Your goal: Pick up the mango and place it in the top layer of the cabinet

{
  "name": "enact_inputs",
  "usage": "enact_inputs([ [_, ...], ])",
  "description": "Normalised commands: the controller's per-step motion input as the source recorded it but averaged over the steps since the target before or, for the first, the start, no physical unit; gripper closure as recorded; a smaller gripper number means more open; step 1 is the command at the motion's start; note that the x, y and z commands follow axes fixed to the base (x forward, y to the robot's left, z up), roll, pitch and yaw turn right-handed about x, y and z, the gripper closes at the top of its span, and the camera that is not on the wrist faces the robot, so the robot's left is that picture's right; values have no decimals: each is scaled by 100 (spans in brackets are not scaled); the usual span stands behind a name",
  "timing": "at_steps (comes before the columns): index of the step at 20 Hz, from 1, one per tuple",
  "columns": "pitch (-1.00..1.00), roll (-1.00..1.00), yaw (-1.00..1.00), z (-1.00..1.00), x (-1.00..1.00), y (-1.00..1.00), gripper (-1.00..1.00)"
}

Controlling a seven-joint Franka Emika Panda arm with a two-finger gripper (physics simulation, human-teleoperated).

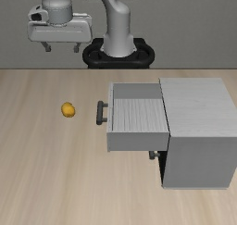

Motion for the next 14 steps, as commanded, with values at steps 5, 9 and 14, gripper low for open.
enact_inputs([
  [5,0,0,0,0,20,0,-100],
  [9,0,0,0,-100,0,0,-100],
  [14,0,0,0,-100,0,0,-100],
])
